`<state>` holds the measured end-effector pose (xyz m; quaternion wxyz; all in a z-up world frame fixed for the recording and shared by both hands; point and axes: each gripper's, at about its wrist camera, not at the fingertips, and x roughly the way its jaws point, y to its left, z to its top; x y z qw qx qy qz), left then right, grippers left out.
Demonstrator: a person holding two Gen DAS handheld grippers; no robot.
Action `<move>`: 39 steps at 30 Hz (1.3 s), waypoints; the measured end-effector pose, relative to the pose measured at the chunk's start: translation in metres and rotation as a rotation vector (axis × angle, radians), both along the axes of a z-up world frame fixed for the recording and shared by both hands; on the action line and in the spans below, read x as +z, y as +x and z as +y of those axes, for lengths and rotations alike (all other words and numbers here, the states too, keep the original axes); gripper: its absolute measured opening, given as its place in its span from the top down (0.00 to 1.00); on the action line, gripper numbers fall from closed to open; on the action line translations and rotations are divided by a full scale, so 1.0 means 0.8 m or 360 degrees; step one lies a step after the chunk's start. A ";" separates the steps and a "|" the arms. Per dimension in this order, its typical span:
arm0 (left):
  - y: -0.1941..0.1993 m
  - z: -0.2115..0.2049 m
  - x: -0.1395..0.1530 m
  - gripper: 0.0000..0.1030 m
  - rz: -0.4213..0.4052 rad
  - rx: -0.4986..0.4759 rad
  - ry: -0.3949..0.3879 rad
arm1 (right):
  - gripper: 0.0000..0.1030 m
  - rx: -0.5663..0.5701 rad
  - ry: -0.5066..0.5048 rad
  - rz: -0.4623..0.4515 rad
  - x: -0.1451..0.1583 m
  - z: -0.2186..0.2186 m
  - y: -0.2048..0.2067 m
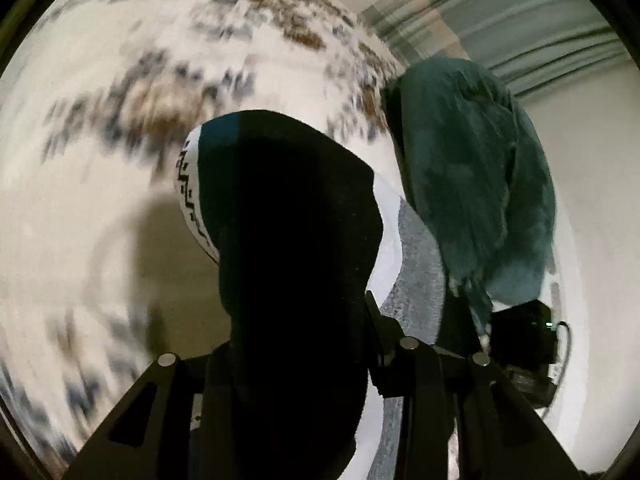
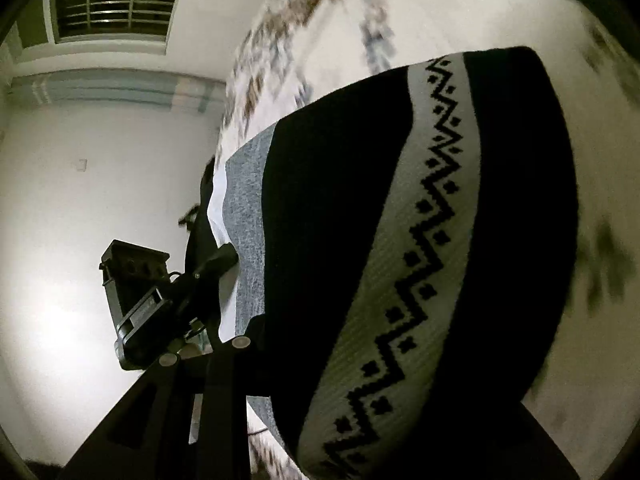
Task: Fold small clothes
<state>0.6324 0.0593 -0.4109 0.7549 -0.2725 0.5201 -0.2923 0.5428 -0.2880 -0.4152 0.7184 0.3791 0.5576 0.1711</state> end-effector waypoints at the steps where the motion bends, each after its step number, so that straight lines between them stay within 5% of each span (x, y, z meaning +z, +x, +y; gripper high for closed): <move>1: 0.019 -0.004 -0.001 0.61 -0.0002 -0.0002 0.0038 | 0.69 -0.0017 -0.0014 -0.0017 -0.001 -0.004 0.024; 3: 0.066 -0.013 -0.018 0.60 0.0045 -0.0001 0.0125 | 0.59 -0.0056 -0.0100 0.0014 -0.008 -0.004 0.072; 6: 0.104 -0.022 -0.060 0.60 0.0176 0.0024 0.0310 | 0.38 -0.0149 -0.0292 0.0266 -0.045 -0.022 0.109; 8: 0.106 -0.023 -0.079 0.50 0.0209 0.0046 0.0393 | 0.29 -0.0179 -0.0439 0.0250 -0.043 -0.035 0.104; 9: 0.102 -0.021 -0.081 0.34 0.0202 0.0057 0.0399 | 0.23 -0.0180 -0.0495 0.0229 -0.037 -0.036 0.098; 10: 0.094 -0.019 -0.082 0.23 0.0181 0.0070 0.0411 | 0.22 -0.0177 -0.0542 0.0197 -0.031 -0.039 0.089; 17: 0.047 -0.028 -0.078 0.04 -0.0005 0.0077 0.0752 | 0.21 -0.0047 -0.0957 0.0038 -0.021 -0.004 0.025; 20: 0.043 -0.013 -0.095 0.00 0.0037 0.0110 0.0722 | 0.21 -0.0111 -0.1275 0.0178 -0.045 -0.022 0.005; 23: 0.040 -0.010 -0.084 0.00 0.0036 0.0130 0.0728 | 0.21 -0.0216 -0.1175 0.0341 -0.066 -0.054 -0.005; 25: 0.031 -0.020 -0.066 0.00 -0.0039 0.0119 0.0836 | 0.21 -0.0205 -0.1249 0.0315 -0.052 -0.047 -0.008; 28: 0.010 -0.035 -0.044 0.00 -0.0120 0.0097 0.0941 | 0.00 -0.0179 -0.1401 0.0224 -0.015 -0.022 -0.016; 32: -0.027 -0.049 -0.008 0.00 -0.0208 0.0109 0.1026 | 0.00 -0.0176 -0.1570 0.0120 0.041 0.015 -0.034; 39: -0.096 -0.040 0.079 0.00 -0.0223 0.0165 0.0963 | 0.00 -0.0240 -0.1654 -0.0028 0.164 0.070 -0.077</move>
